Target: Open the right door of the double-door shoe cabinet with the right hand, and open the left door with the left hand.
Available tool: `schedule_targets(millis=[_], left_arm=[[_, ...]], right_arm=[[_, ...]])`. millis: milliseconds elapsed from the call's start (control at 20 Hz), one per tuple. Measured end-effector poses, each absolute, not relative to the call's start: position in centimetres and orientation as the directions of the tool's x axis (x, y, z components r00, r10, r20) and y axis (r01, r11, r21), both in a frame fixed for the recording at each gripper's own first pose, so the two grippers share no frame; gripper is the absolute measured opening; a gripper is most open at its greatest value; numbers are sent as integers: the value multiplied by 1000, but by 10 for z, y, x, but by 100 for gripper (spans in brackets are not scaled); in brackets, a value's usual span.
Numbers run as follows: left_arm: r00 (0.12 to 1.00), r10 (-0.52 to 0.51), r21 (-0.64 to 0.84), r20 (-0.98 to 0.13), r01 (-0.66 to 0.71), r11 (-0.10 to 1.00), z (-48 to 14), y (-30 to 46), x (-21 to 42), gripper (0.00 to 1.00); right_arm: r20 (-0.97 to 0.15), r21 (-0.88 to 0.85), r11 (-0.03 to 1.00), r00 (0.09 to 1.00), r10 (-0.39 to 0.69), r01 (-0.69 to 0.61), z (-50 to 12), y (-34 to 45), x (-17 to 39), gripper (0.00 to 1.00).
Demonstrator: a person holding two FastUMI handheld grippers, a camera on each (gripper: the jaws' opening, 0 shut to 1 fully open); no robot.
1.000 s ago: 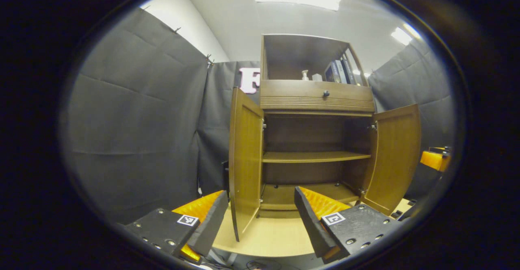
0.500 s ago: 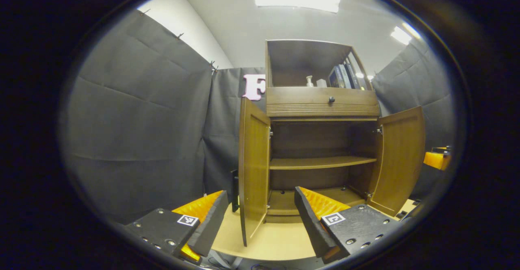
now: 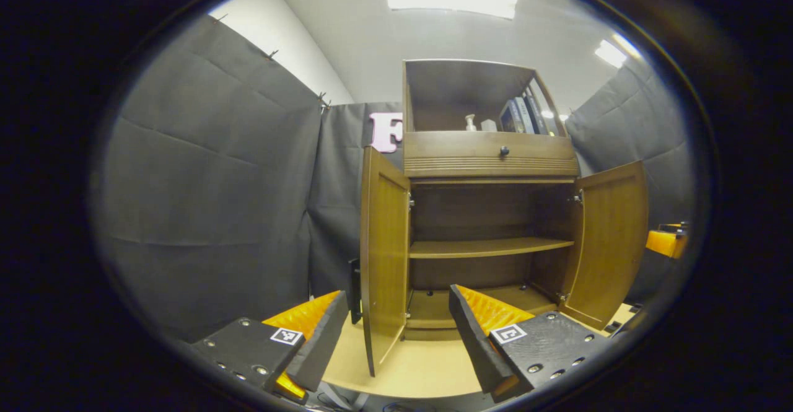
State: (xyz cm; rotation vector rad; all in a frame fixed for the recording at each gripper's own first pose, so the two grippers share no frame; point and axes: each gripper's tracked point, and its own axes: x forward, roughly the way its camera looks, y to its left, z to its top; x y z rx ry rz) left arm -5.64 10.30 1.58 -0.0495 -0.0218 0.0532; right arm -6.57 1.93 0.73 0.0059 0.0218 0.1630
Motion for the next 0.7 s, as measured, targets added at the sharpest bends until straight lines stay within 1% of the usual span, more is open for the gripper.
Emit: schedule_targets(millis=[450,550,700], left_arm=[[998,56,-53,22,-54,997,16,105,-56,94],[999,48,-55,16,-47,997,14,105,-54,94],[999,41,-51,16,-40,998,14,105,-51,94]], right_arm=[[-23,4,987,987,158,-158,7,23,-62,96],[-24,0,988,987,157,-157,6,24,-60,100],[-24,-5,988,987,156,-156,6,25,-58,99]])
